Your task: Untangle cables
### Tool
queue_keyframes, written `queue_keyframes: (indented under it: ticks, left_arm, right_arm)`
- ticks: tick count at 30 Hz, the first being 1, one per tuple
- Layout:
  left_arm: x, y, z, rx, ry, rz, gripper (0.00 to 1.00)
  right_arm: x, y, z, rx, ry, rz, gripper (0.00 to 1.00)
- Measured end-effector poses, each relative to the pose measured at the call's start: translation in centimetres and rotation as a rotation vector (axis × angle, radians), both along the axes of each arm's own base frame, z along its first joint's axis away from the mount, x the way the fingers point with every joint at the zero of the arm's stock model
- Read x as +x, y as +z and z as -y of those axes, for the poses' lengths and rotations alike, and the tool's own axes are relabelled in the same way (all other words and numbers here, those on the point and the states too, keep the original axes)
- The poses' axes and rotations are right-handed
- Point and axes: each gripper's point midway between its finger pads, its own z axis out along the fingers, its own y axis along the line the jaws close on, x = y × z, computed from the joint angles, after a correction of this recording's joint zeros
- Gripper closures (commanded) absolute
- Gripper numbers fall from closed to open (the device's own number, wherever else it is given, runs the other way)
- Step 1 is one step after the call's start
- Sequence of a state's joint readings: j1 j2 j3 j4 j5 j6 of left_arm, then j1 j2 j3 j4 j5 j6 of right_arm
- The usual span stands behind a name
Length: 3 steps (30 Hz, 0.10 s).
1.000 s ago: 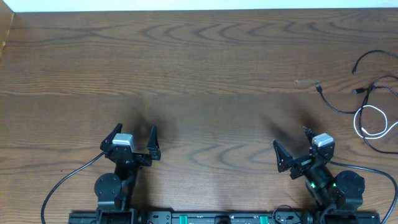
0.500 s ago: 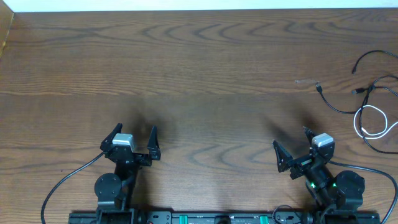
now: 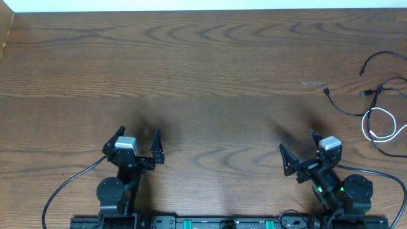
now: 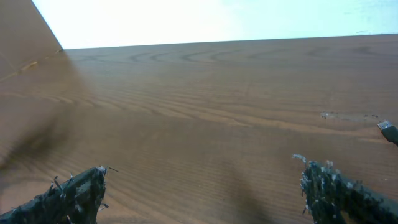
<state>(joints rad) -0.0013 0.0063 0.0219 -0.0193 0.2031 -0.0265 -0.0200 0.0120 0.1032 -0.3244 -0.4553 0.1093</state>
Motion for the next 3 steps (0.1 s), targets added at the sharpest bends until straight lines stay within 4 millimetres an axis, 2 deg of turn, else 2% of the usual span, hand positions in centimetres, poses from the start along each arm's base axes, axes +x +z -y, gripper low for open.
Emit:
queue_keyframes:
  ticks: [3]
  left_arm:
    - [0.0,0.0,0.0,0.0,0.0,0.0,0.0]
  right_arm:
    - [0.0,0.0,0.0,0.0,0.0,0.0,0.01]
